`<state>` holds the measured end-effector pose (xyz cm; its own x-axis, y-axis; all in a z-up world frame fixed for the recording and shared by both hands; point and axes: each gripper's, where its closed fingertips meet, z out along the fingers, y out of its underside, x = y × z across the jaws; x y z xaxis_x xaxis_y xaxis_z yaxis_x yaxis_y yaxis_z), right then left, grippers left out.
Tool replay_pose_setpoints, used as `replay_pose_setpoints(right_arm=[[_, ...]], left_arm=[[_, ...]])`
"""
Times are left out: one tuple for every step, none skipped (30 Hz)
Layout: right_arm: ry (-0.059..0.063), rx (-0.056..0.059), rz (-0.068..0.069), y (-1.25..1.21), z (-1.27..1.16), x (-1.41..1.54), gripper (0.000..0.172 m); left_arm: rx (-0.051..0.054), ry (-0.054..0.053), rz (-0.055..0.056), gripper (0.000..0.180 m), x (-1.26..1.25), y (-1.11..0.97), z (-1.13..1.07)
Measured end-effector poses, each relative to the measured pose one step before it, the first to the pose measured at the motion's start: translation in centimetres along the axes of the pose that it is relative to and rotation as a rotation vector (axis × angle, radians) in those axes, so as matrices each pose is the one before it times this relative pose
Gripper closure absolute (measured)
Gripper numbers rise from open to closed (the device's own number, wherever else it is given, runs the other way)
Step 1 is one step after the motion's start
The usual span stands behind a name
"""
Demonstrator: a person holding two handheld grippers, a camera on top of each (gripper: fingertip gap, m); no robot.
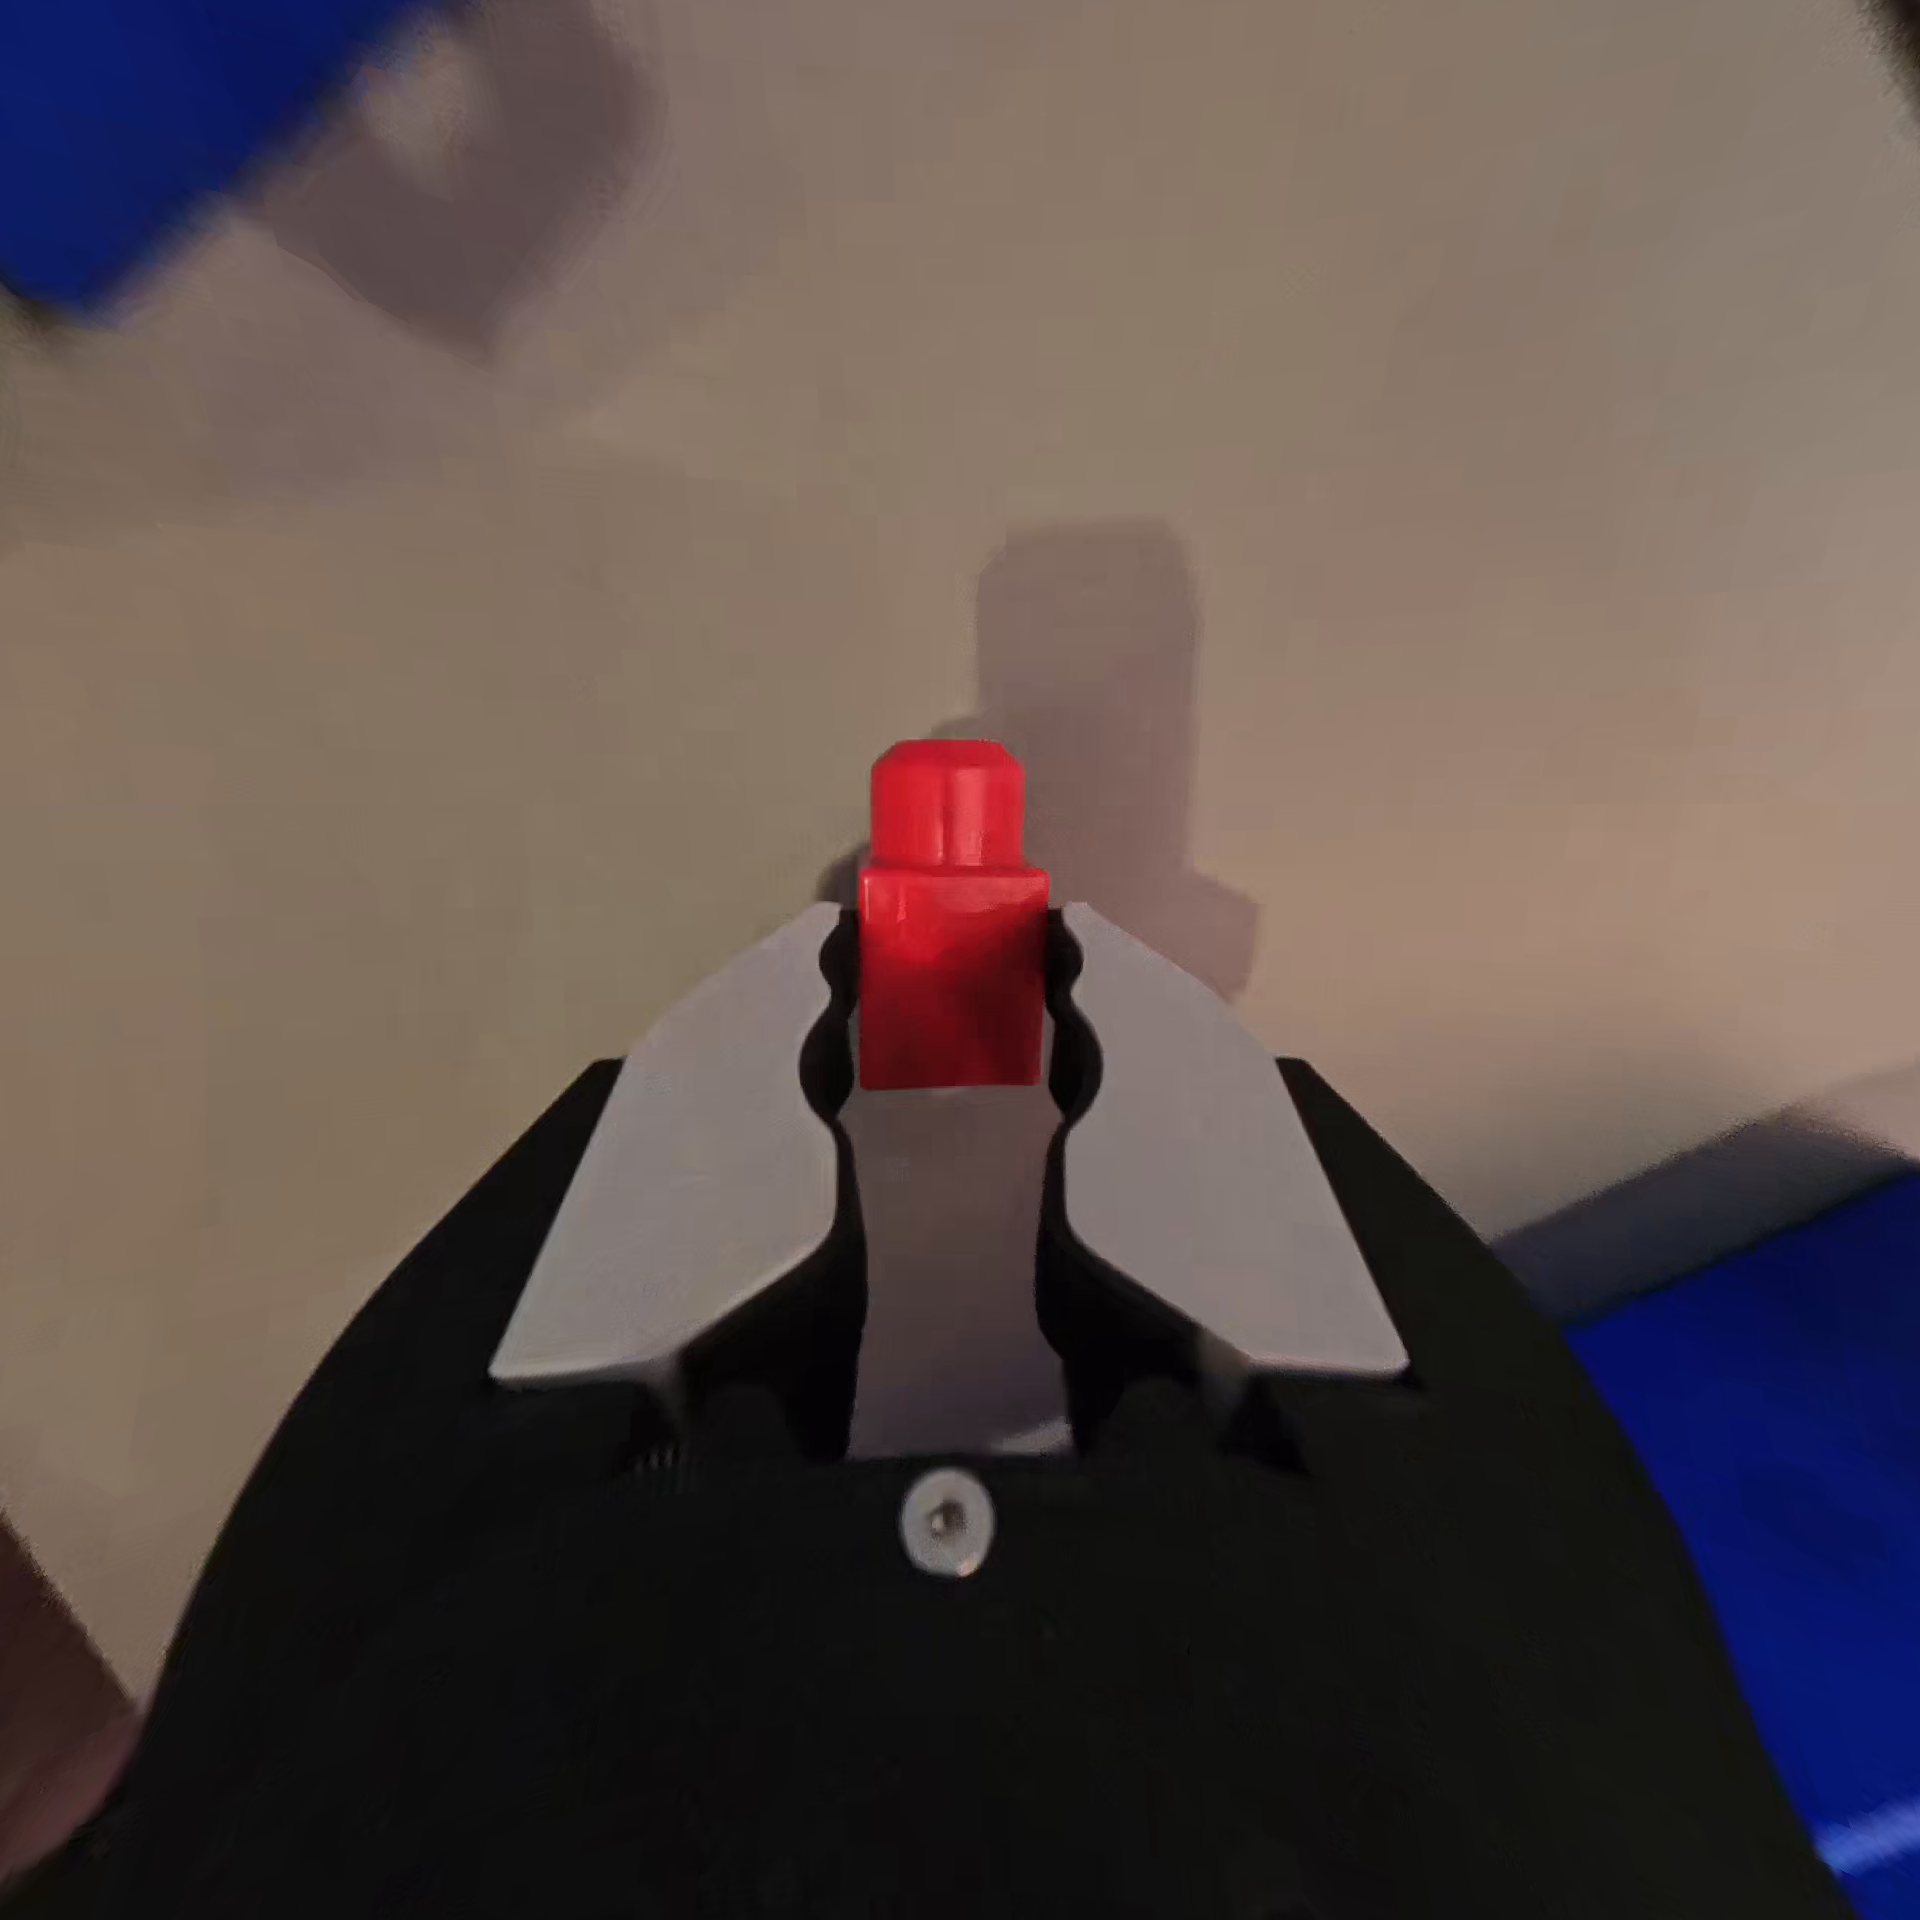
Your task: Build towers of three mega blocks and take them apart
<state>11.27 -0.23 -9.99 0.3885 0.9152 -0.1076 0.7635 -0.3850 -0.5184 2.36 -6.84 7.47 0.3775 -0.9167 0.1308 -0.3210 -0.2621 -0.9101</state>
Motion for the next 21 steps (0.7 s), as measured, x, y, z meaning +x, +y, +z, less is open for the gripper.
replay_pose_setpoints(right_arm=[[-0.0420, 0.1205, 0.0279, -1.697, -1.812, -0.283, 0.137], [-0.0492, 0.1499, 0.0125, -2.211, -2.054, -0.591, 0.137], [-0.0537, 0.1821, 0.0013, -2.777, -2.198, -0.896, 0.137], [-0.0652, 0.1987, -0.0015, -3.161, -2.167, -1.276, 0.137], [-0.0747, 0.1992, 0.0020, -3.279, -1.943, -1.575, 0.137], [-0.0796, 0.1807, 0.0076, -3.036, -1.544, -1.707, 0.137], [-0.0860, 0.1363, 0.0142, -2.346, -0.984, -1.743, 0.137], [-0.0740, 0.0831, 0.0189, -1.421, -0.425, -1.449, 0.137], [-0.0333, 0.0436, 0.0135, -0.613, -0.025, -0.745, 0.137], [0.0018, 0.0230, -0.0016, -0.074, 0.175, -0.156, 0.137], [0.0081, 0.0074, -0.0128, 0.299, 0.293, 0.017, 0.138], [-0.0013, -0.0111, -0.0095, 0.609, 0.400, 0.000, 0.137], [-0.0076, -0.0186, 0.0012, 0.680, 0.421, 0.007, 0.137], [-0.0084, -0.0068, 0.0075, 0.519, 0.347, 0.013, 0.137], [-0.0117, 0.0106, 0.0111, 0.248, 0.261, -0.058, 0.137], [-0.0047, 0.0092, 0.0170, 0.230, 0.213, 0.029, 0.137], [0.0233, -0.0006, 0.0133, 0.311, 0.158, 0.421, 0.137], [0.0228, -0.0016, -0.0028, 0.290, 0.083, 0.394, 0.137], [-0.0088, -0.0103, -0.0050, 0.295, 0.104, -0.022, 0.138], [-0.0163, -0.0250, 0.0022, 0.400, 0.133, -0.129, 0.138], [-0.0088, -0.0193, -0.0011, 0.239, 0.097, -0.092, 0.137]], left_arm=[[-0.0020, 0.0154, 0.0005, 0.146, 0.274, 0.015, 0.442], [-0.0006, 0.0227, -0.0032, 0.146, 0.364, -0.001, 0.588], [0.0022, 0.0314, -0.0068, 0.146, 0.445, -0.026, 0.763], [-0.0003, 0.0354, -0.0088, 0.146, 0.454, 0.043, 0.902], [-0.0011, 0.0324, -0.0093, 0.146, 0.346, 0.087, 1.007], [-0.0004, 0.0234, -0.0097, 0.146, 0.184, 0.111, 1.050], [-0.0088, 0.0198, -0.0094, 0.146, 0.096, 0.272, 1.008], [-0.0204, 0.0178, -0.0060, 0.146, 0.077, 0.432, 0.903], [-0.0203, 0.0067, -0.0008, 0.146, -0.022, 0.393, 0.723], [-0.0069, -0.0013, 0.0028, 0.146, -0.071, 0.185, 0.566], [-0.0026, 0.0063, 0.0006, 0.146, 0.094, 0.083, 0.426], [-0.0049, 0.0146, -0.0041, 0.146, 0.246, 0.078, 0.315], [-0.0024, 0.0069, -0.0009, 0.146, 0.172, 0.009, 0.177], [0.0059, -0.0057, 0.0046, 0.146, 0.010, -0.108, 0.061], [-0.0049, -0.0036, 0.0023, 0.146, 0.031, 0.051, 0.028], [-0.0132, -0.0025, 0.0018, 0.146, 0.030, 0.153, -0.009], [0.0018, -0.0129, 0.0069, 0.146, -0.101, -0.073, -0.078], [0.0054, -0.0090, 0.0108, 0.146, -0.041, -0.123, -0.097], [-0.0041, -0.0044, 0.0062, 0.146, -0.001, 0.017, -0.090], [0.0086, -0.0010, 0.0019, 0.146, -0.019, -0.128, -0.114], [0.0071, 0.0043, -0.0064, 0.146, -0.011, -0.095, -0.124]])
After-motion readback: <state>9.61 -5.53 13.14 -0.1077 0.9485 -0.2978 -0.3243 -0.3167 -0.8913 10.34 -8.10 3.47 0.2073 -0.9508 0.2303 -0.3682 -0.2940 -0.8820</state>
